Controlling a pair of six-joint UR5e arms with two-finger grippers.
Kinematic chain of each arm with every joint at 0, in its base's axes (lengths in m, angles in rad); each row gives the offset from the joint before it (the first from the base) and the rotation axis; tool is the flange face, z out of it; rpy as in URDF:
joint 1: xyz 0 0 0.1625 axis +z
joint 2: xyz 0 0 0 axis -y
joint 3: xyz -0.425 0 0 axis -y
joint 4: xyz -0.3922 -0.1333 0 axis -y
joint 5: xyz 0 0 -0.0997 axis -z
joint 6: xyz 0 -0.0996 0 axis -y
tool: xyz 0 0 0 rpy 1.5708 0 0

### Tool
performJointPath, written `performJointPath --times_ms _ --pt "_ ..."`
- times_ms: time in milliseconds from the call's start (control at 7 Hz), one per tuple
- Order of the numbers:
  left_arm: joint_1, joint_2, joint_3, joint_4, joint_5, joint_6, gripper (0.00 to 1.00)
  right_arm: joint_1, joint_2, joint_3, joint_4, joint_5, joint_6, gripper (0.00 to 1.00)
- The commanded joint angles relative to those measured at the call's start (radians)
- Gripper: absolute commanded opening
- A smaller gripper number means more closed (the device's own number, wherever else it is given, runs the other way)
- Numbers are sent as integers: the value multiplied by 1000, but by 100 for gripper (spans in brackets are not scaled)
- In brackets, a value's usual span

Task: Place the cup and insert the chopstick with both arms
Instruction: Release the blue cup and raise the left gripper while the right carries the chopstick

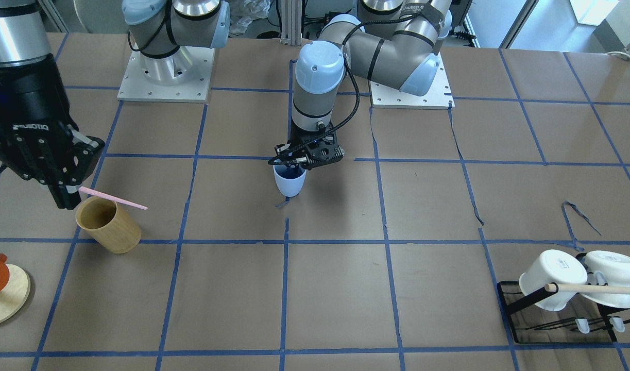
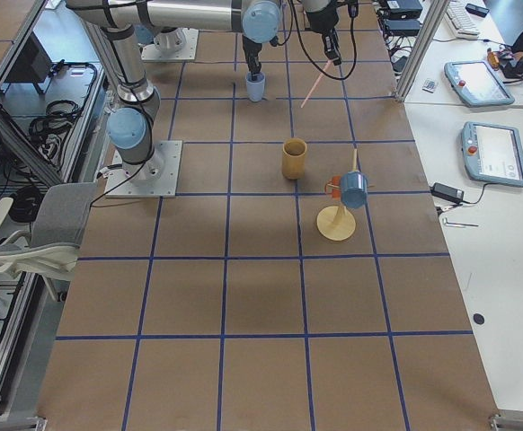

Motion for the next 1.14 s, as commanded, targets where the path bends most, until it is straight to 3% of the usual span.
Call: performJointPath --times_ms 0,286,571,714,1000 --pt "62 77 56 -82 2 138 100 34 -4 2 -3 0 19 0" --pt "230 158 160 -310 8 449 100 133 -7 6 1 0 135 0" --pt "399 155 344 -494 6 740 100 285 -4 18 -3 -50 257 0" --pt "409 131 421 -597 6 746 100 369 -3 49 -14 -104 292 0" --pt "403 103 478 -616 3 731 100 524 2 113 -95 -274 369 0"
